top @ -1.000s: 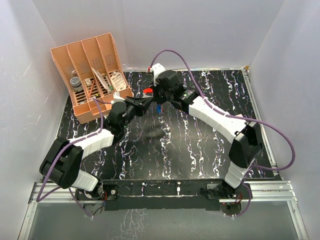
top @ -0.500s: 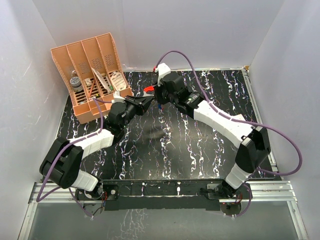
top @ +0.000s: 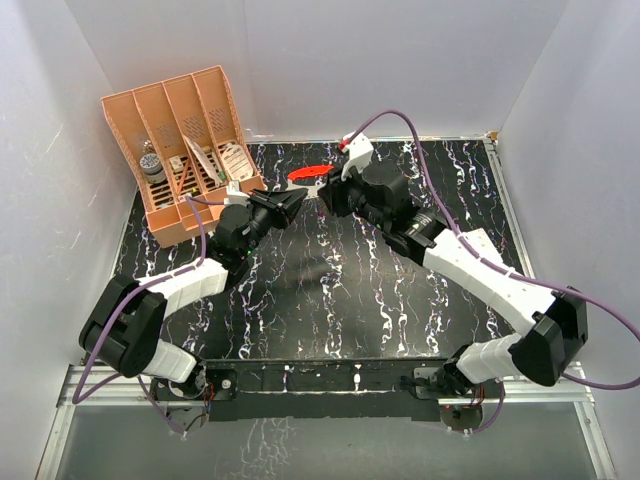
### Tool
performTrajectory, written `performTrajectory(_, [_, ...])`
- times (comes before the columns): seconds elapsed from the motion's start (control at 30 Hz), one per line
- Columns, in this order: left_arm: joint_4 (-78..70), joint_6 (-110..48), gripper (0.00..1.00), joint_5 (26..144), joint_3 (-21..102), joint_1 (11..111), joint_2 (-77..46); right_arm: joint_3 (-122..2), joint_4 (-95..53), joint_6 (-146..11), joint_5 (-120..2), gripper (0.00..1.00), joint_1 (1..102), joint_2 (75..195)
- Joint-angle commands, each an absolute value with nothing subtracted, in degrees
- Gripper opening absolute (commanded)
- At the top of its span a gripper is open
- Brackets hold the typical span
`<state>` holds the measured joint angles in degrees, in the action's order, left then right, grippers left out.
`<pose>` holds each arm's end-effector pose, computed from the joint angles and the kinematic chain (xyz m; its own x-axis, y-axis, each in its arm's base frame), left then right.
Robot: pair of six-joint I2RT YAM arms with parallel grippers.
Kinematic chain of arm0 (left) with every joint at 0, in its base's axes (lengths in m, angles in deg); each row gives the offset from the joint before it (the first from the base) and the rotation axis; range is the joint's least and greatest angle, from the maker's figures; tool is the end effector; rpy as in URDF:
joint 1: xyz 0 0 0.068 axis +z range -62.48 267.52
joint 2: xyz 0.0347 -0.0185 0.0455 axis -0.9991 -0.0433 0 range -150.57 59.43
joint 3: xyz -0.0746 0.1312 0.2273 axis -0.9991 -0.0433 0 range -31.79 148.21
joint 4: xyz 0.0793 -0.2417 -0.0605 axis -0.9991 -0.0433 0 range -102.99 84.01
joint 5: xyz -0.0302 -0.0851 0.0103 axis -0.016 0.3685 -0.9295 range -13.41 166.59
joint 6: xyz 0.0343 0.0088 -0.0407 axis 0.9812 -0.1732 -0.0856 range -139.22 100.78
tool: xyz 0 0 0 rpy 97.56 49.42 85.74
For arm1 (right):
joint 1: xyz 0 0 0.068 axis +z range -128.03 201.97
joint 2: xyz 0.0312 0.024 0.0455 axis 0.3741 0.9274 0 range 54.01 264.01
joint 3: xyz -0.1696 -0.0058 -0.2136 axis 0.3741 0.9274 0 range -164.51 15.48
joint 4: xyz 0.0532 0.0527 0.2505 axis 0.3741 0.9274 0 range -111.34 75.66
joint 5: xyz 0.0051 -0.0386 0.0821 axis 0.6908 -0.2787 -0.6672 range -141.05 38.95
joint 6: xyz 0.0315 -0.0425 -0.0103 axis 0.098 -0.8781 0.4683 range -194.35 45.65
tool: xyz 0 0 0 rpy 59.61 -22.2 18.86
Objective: Put the keys on the keyring
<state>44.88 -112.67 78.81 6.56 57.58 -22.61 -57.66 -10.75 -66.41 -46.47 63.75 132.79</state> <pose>0.2686 -0.1563 0.2627 -0.5375 -0.8415 0.0548 0.0763 -0.1132 -0.9906 0.2430 0.2134 0.3775 -0.2902 -0.0747 -0.9540 -0.5725 0.8124 0.1105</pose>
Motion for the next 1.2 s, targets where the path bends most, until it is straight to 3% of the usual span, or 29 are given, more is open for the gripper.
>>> performTrajectory(0.0, [48.77, -113.89, 0.00, 79.49, 6.51, 57.86, -21.56, -52.69, -17.76, -64.12, -47.95, 0.24, 63.98, 129.51])
performTrajectory(0.23, [50.32, -116.10, 0.00, 79.88, 6.23, 57.81, -22.06, -43.57, -26.65, -62.40, -47.75, 0.25, 63.92, 124.68])
performTrajectory(0.6, [52.04, -117.66, 0.00, 80.54, 6.22, 57.83, -23.41, -38.99, -32.77, -62.15, -48.82, 0.25, 63.92, 125.09])
performTrajectory(1.17, [51.79, -117.48, 0.00, 80.63, 6.05, 57.81, -22.75, -43.04, -32.33, -61.36, -48.38, 0.24, 63.94, 130.03])
